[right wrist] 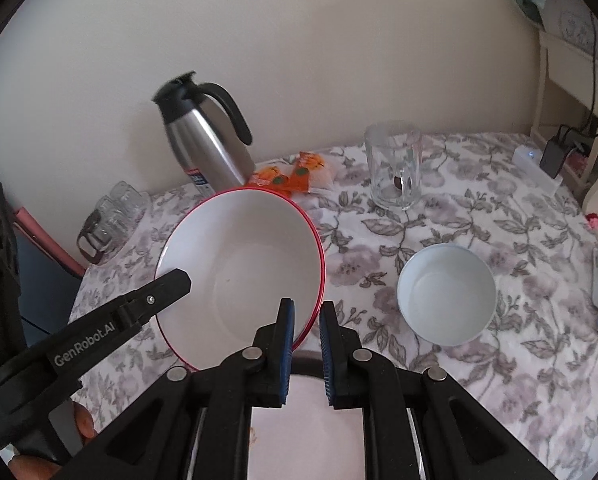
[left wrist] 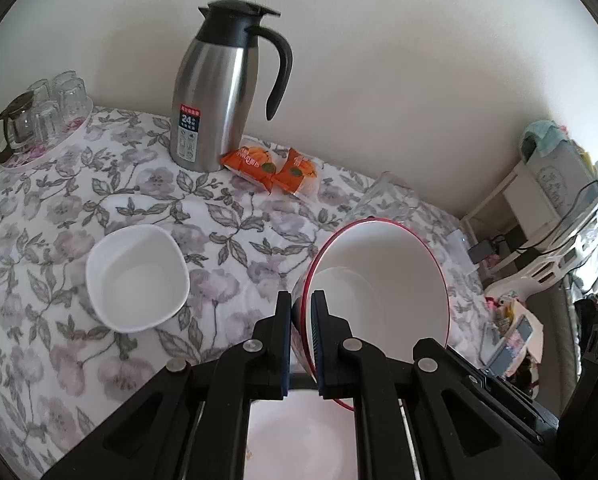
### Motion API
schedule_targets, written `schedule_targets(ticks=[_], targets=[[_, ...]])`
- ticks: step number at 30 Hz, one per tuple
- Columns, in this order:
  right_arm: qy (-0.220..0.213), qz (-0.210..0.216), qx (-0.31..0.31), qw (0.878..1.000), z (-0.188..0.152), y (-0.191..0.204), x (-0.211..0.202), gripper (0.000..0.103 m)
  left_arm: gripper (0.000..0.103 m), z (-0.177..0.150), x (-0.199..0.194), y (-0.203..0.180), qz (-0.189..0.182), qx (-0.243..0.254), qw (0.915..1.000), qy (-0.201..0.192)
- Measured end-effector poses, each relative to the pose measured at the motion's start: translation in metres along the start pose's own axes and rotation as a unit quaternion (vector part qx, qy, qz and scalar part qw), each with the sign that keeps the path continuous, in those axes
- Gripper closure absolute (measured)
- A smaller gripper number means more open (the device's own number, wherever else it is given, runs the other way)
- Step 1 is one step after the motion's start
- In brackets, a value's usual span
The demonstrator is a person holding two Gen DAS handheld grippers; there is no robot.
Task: Organize plates and bowls
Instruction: 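Lift the strawberry bowl with both grippers and carry it over the basin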
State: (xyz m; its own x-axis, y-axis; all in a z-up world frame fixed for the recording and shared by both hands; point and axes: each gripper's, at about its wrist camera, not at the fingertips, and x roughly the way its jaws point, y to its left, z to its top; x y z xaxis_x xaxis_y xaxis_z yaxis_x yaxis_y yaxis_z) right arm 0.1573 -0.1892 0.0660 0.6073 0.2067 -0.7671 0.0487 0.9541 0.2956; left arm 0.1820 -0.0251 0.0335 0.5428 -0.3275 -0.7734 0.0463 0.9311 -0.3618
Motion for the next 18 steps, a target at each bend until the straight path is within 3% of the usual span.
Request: schedule_targets(ticks=[12, 18], targets=[[-0.008, 0.013, -0.008, 1.000, -0.039, 0.004, -0.040, 0.089, 0.094, -0.043, -0.038, 0.003, -0.002, -0.005, 1.0000, -0.005], [-0.004, 0.016, -0.013, 1.000, -0.059, 0.002, -0.043, 0.089, 0.094, -0.061, -0.039, 0.001, 0.018, 0.002, 0.9998, 0.010]])
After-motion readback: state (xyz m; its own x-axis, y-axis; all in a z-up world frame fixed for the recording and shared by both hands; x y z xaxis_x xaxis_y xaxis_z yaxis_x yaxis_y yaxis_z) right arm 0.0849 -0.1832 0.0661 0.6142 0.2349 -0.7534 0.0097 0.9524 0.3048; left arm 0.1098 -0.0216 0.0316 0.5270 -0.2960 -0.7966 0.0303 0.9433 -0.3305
